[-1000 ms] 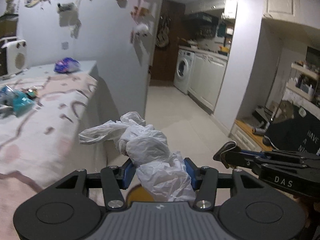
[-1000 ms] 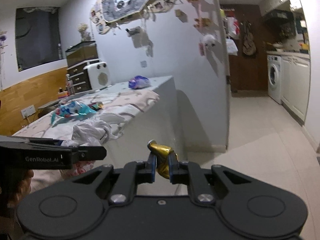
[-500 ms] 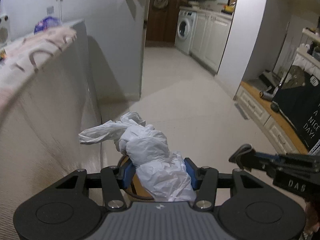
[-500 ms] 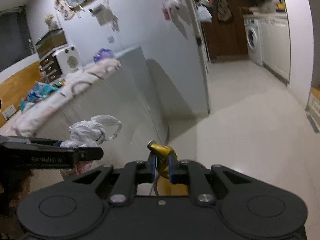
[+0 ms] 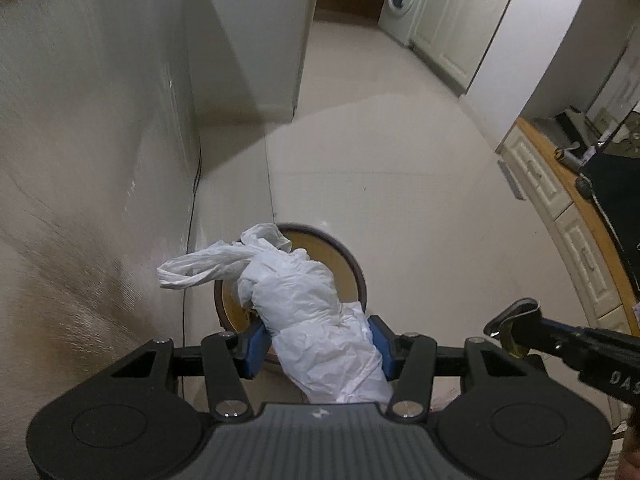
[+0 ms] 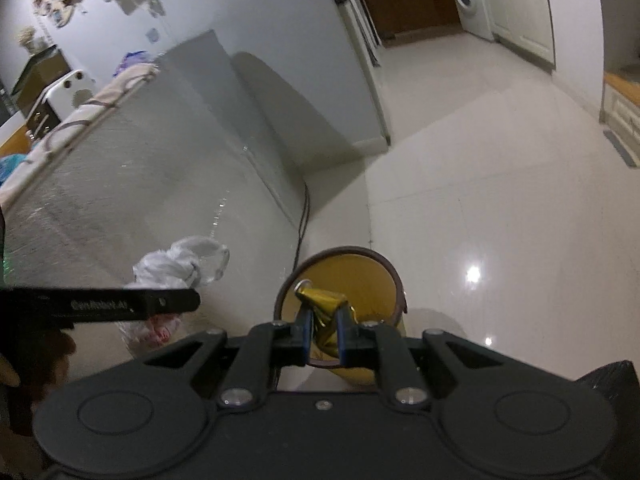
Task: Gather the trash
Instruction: 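Carry the tissue and gold wrapper with both tools over the yellow wastebasket, then open the left tool to drop the tissue while the right tool drops the wrapper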
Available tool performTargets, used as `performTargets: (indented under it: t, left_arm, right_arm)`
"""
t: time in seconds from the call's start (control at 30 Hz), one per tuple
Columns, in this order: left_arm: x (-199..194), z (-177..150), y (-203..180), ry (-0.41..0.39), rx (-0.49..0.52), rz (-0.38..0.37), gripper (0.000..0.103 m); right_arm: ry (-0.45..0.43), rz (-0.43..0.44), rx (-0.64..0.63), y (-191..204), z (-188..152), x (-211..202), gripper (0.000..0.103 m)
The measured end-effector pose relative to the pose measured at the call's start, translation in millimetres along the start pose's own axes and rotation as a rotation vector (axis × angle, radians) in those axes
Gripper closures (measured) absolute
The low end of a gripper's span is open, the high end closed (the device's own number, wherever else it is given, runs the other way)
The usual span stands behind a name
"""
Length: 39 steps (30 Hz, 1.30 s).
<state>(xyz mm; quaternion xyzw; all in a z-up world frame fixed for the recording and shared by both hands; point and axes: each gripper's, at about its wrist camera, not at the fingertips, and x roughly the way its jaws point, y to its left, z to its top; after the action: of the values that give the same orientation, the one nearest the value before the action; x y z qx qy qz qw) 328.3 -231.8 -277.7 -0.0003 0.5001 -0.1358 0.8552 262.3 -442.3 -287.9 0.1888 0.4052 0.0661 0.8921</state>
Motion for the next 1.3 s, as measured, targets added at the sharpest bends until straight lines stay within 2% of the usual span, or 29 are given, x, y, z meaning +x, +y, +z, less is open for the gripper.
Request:
performTargets:
  t: [0.17,0.3,0.4,0.5,0.67,0.8,0.93,1.0,1.03,1.07,1.3]
  left_arm:
    - [55,10,5,0.037,-0.059,-0.002,0.05]
    - [101,20,16,0.075,-0.161,-0.037,0.05]
    - [131,25,24,0.074,-0.214,-0.051,0.05]
    - [157,23,27,0.085,-0.206,-0.073,0.05]
    - [200,14,25,0.166,-0.198,-0.158,0.05]
    - [228,10,18,0.21,-0.058,-0.138,0.049]
    - [243,11,19,0.217,-0.021,-0.158,0.048]
    - [250,12,22,0.234,-0.024,-0.171,0.031]
    - [253,14,23,0.246,-0.034,-0.173,0.017]
    - [254,14,26,0.248,-0.049,-0.163,0.011]
    - [251,6,44,0.266,-0.095,-0.141,0.011]
  right_arm:
    - [0.046,-0.004,0.028,-12,6,40,0.09]
    - [0.088,-0.01,0.063,-19,10,76,0.09]
    - [0.116,-0.014,0.085,-22,11,100,0.09]
    - [0.129,-0.016,0.109,-27,13,119,0.09]
    - [0.144,-0.009,0.162,-36,19,149,0.09]
    - [0.166,-0.019,0.167,-36,28,174,0.09]
    - [0.168,-0.012,0.155,-31,41,197,0.09]
    - [0.162,-0.007,0.141,-26,51,208,0.09]
    - [0.163,-0.005,0.136,-24,55,214,0.09]
    - [0.164,-0.002,0.133,-23,60,220,0.09]
    - [0.176,0.004,0.11,-15,77,255,0.09]
